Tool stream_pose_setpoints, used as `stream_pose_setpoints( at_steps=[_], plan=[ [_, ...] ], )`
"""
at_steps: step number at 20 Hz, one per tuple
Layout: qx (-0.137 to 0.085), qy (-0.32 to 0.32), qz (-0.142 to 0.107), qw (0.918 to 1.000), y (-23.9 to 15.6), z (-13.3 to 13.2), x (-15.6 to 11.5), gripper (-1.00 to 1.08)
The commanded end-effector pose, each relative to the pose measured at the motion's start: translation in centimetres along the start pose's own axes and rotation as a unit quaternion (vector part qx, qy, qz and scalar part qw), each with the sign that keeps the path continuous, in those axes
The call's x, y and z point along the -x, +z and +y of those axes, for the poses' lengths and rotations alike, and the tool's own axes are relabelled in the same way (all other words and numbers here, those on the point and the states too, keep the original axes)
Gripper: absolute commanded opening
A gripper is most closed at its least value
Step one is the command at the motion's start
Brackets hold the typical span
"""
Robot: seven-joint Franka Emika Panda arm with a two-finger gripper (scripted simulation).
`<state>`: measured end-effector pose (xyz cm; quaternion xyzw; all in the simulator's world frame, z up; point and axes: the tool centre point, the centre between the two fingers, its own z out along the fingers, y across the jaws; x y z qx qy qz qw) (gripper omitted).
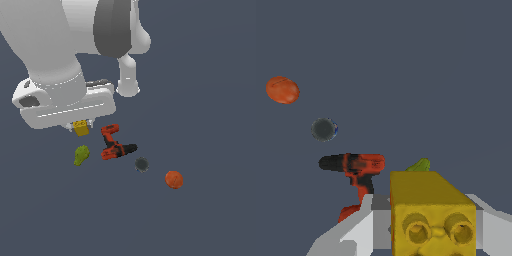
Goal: Pick up a designated object from a clutter of objects.
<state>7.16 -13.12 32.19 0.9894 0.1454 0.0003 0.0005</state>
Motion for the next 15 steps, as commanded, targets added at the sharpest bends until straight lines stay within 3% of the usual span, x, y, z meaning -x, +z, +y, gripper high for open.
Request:
stream_pose_setpoints(
  at_steps=[1,8,15],
  plan=[
    [0.0,0.0,-0.001,1.0,-2.4,-0.8,0.1,-1.0],
    [0.0,0.0,0.0,1.0,-6.7,-2.2,-0.1,-1.0],
    [0.0,0.0,0.0,1.0,-8.0,-2.6,-0.1,-1.0]
  ],
)
